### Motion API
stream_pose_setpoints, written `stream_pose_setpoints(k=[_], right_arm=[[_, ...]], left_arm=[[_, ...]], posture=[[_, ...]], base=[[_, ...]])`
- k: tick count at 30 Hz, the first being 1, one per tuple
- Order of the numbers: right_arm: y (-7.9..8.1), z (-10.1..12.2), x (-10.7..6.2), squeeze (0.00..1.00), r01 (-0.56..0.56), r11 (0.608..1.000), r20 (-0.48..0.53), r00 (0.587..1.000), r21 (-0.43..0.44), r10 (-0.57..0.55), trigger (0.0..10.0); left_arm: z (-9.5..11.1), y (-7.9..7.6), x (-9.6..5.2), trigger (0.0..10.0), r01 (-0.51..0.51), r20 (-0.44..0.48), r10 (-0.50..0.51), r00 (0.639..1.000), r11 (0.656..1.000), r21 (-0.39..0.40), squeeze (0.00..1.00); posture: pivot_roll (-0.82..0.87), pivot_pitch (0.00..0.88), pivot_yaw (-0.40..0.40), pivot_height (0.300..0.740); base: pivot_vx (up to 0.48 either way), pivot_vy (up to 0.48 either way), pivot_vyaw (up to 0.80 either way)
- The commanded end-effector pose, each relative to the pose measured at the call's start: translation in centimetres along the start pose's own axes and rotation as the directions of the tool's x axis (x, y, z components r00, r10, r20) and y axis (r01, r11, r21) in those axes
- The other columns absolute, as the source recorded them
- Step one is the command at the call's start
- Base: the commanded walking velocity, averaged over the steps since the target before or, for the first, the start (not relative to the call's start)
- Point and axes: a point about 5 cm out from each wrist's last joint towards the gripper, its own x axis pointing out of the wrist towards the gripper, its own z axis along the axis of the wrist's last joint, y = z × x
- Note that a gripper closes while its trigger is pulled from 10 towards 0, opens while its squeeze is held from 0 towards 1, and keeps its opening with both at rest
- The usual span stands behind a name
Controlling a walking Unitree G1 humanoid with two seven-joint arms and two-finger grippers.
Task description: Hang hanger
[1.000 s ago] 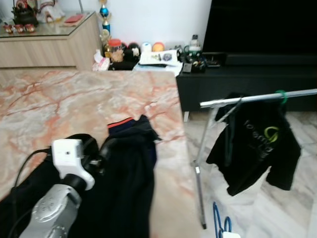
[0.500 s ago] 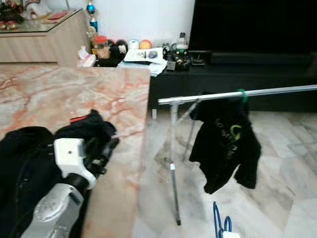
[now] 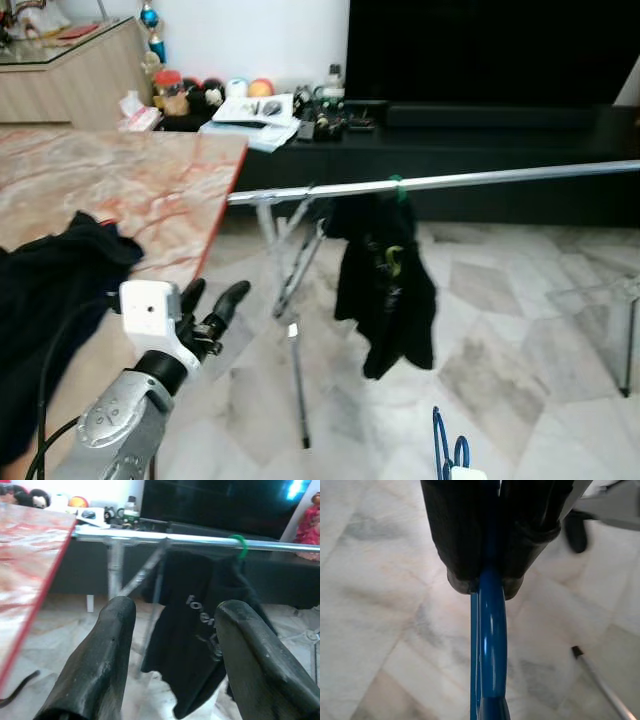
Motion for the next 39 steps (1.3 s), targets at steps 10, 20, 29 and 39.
stream_pose_setpoints(k=[10,20,29,39], right_arm=[[0.3,0.7,0.1,0.00,-0.010,1.000,0.020,1.000,0.000,0.010,10.0],[-0.9,6.7,0.4,0.00,-0.155,0.872,0.153,0.956,-0.464,0.252,10.0],[0.1,12.4,-1.2,0.00,-0.400,0.411,-0.056,0.769,-0.819,0.637,10.0],[-0.1,14.3,-3.3,0.00,-0.483,0.037,-0.307,0.612,-0.875,0.729,10.0]], left_arm=[[-1.7,-0.7,-0.4,10.0,0.088,-0.122,-0.079,0.989,0.994,0.072,0.00],[-4.2,-0.9,-0.1,10.0,0.454,-0.382,-0.341,0.859,0.853,0.258,0.00],[-4.9,-3.1,1.5,10.0,0.737,-0.494,-0.571,0.656,0.626,0.255,0.00],[-5.9,-3.9,1.3,10.0,0.892,-0.604,-0.674,0.427,0.422,0.159,0.00]], posture=[[0.06,0.074,0.031,0.740],[0.05,0.077,0.027,0.740],[0.02,0.068,0.023,0.740],[0.00,0.053,0.026,0.740]], base=[[0.000,0.000,0.00],[0.000,0.000,0.00],[0.000,0.000,0.00],[0.000,0.000,0.00]])
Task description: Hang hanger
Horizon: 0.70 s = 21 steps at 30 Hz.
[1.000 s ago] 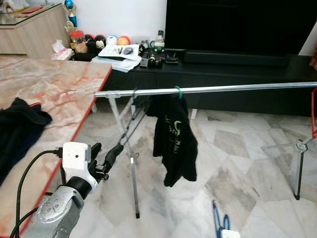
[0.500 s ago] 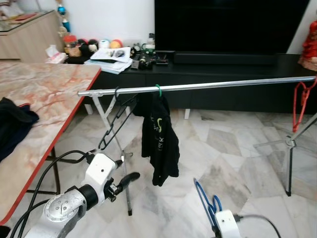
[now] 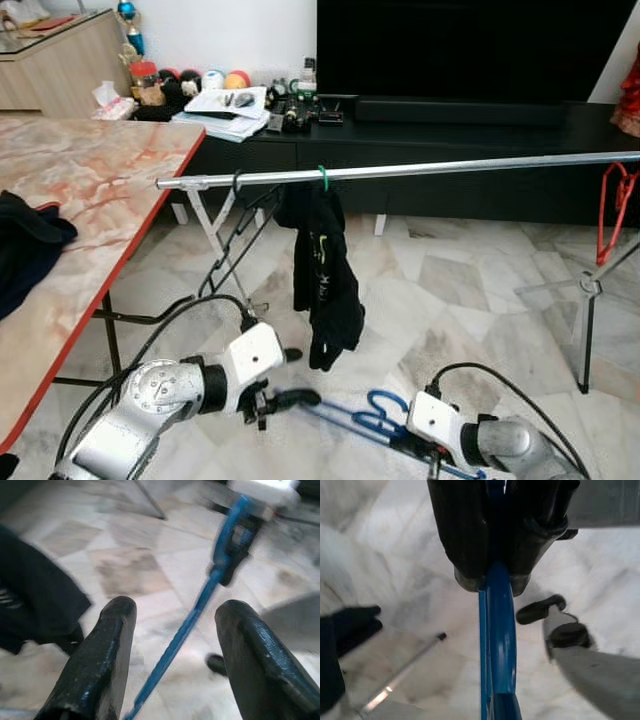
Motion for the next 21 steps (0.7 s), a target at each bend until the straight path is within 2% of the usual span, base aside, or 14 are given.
stream_pose_setpoints(k=[1,7,8,12,17,21], right_arm=[[-0.3,1.0,-0.3,0.00,-0.047,0.996,0.019,0.999,-0.070,0.049,10.0],[-0.6,2.6,-0.4,0.00,-0.089,0.988,0.056,0.994,-0.126,0.097,10.0],[-0.9,3.2,-0.2,0.00,-0.071,0.984,0.057,0.995,-0.161,0.081,10.0],[-1.0,4.2,0.2,0.00,-0.073,0.981,0.082,0.993,-0.181,0.088,10.0],[-0.8,5.3,0.4,0.00,-0.097,0.973,0.106,0.987,-0.209,0.122,10.0],[-1.3,6.3,0.3,0.00,-0.082,0.970,0.121,0.986,-0.230,0.112,10.0]], left_arm=[[-0.3,-0.3,0.1,10.0,0.070,-0.038,-0.070,0.997,0.997,0.015,0.00],[-0.5,-0.5,0.6,10.0,0.152,-0.063,-0.150,0.987,0.988,0.023,0.00],[-0.5,-0.8,0.9,10.0,0.202,-0.088,-0.198,0.976,0.979,0.035,0.00],[-0.2,-1.4,1.7,10.0,0.267,-0.094,-0.262,0.961,0.962,0.049,0.00],[-0.1,-1.3,2.1,10.0,0.296,-0.101,-0.289,0.952,0.954,0.057,0.00],[-0.1,-1.1,2.3,10.0,0.321,-0.110,-0.315,0.943,0.946,0.048,0.00]], posture=[[0.00,0.052,0.026,0.740],[0.00,0.048,0.025,0.740],[0.00,0.050,0.023,0.740],[0.00,0.053,0.022,0.740],[0.00,0.064,0.022,0.740],[0.00,0.069,0.024,0.740]], base=[[0.000,0.000,0.00],[0.000,0.000,0.00],[0.000,0.000,0.00],[0.000,0.000,0.00],[0.000,0.000,0.00],[0.000,0.000,0.00]])
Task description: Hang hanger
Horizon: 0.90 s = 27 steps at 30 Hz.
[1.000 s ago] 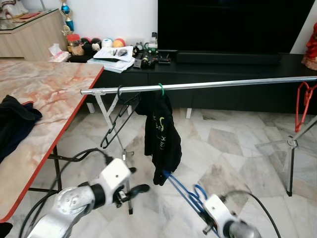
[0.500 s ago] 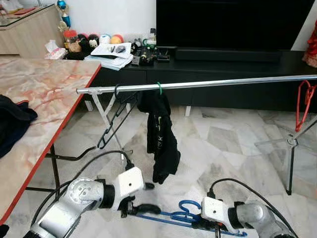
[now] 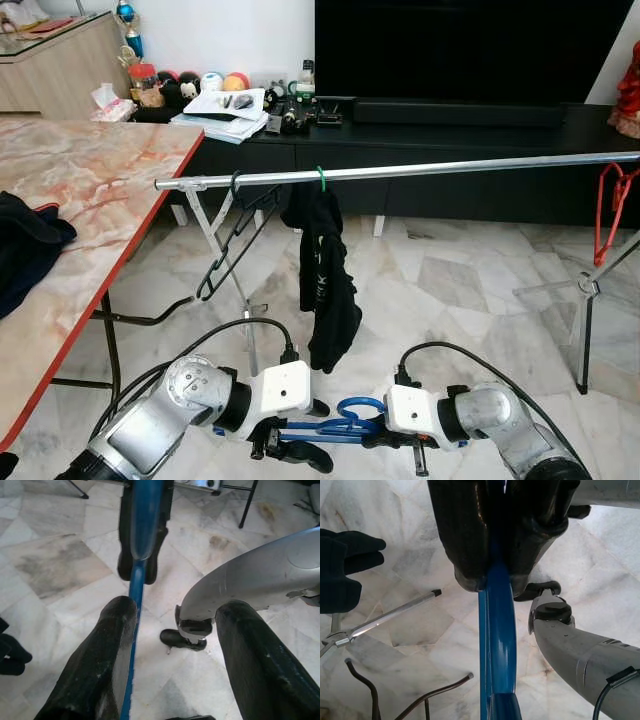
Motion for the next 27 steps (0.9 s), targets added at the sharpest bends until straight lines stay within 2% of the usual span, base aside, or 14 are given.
stream_pose_setpoints(k=[1,6,8,22,27], right_arm=[[-1.0,1.5,-0.3,0.00,0.010,0.999,0.031,0.999,-0.047,-0.008,10.0],[-1.3,2.7,-0.6,0.00,-0.008,0.998,0.073,0.997,-0.067,0.013,10.0],[-1.6,3.1,-1.0,0.00,0.001,0.997,0.075,0.997,-0.078,0.005,10.0],[-1.7,3.0,-1.3,0.00,0.013,0.997,0.075,0.997,-0.070,-0.008,10.0],[-2.2,3.5,-1.4,0.00,0.047,0.997,0.097,0.994,-0.054,-0.041,10.0]], left_arm=[[0.0,0.2,0.0,10.0,0.018,-0.029,-0.018,0.999,1.000,0.015,0.00],[0.0,0.4,0.1,10.0,0.020,-0.038,-0.020,0.999,1.000,0.009,0.00],[0.0,0.8,0.0,10.0,-0.015,-0.043,0.015,0.999,1.000,0.002,0.00],[0.0,2.1,-0.3,10.0,-0.097,-0.053,0.096,0.994,0.995,0.001,0.00],[0.1,2.7,-0.4,10.0,-0.128,-0.058,0.127,0.990,0.992,-0.004,0.00]], posture=[[0.00,0.070,0.025,0.740],[0.00,0.076,0.025,0.740],[0.00,0.078,0.026,0.740],[0.00,0.083,0.028,0.740],[0.00,0.083,0.031,0.740]], base=[[0.000,0.000,0.00],[0.000,0.000,0.00],[0.000,0.000,0.00],[0.000,0.000,0.00],[0.000,0.000,0.00]])
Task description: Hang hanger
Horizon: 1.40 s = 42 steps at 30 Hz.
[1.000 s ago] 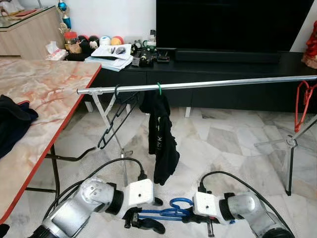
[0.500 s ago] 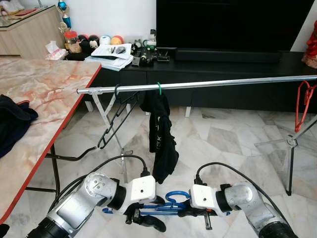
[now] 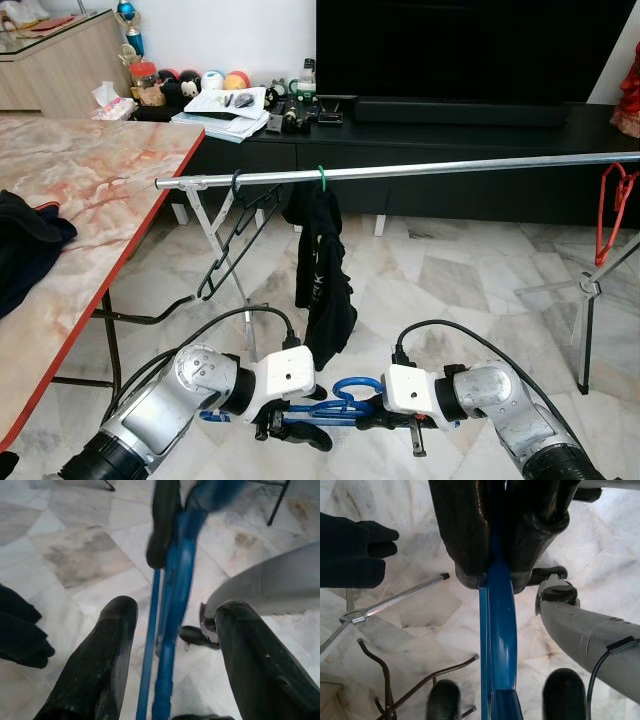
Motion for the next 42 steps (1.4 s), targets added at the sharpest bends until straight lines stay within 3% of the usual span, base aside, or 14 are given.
stream_pose_setpoints(k=[1,10,12,13,42], right_arm=[[-0.9,1.2,-0.3,0.00,0.035,0.999,0.034,0.999,-0.029,-0.034,10.0],[-1.4,2.2,-0.2,0.00,0.043,0.999,0.066,0.997,-0.032,-0.041,10.0],[-1.4,2.2,-0.3,0.00,0.046,0.998,0.067,0.997,-0.032,-0.044,10.0],[-1.5,2.3,-0.3,0.00,0.048,0.998,0.068,0.997,-0.033,-0.046,10.0],[-1.7,2.2,-0.6,0.00,0.066,0.998,0.061,0.996,-0.011,-0.065,10.0]], left_arm=[[-0.1,0.5,-0.3,10.0,-0.017,-0.026,0.017,0.999,1.000,0.000,0.00],[0.1,0.4,0.3,9.8,0.019,-0.040,-0.019,0.999,1.000,-0.001,0.00],[0.0,0.3,0.3,6.7,0.032,-0.047,-0.032,0.998,0.999,-0.004,0.00],[0.1,0.2,0.4,0.0,0.035,-0.041,-0.035,0.999,0.999,-0.005,0.00],[0.3,0.2,0.5,0.0,0.036,-0.039,-0.037,0.999,0.999,-0.012,0.00]], posture=[[0.00,0.083,0.031,0.740],[0.00,0.086,0.033,0.740],[0.00,0.086,0.033,0.740],[0.00,0.086,0.033,0.740],[0.00,0.085,0.034,0.740]], base=[[0.000,0.000,0.00],[0.000,0.000,0.00],[0.000,0.000,0.00],[0.000,0.000,0.00],[0.000,0.000,0.00]])
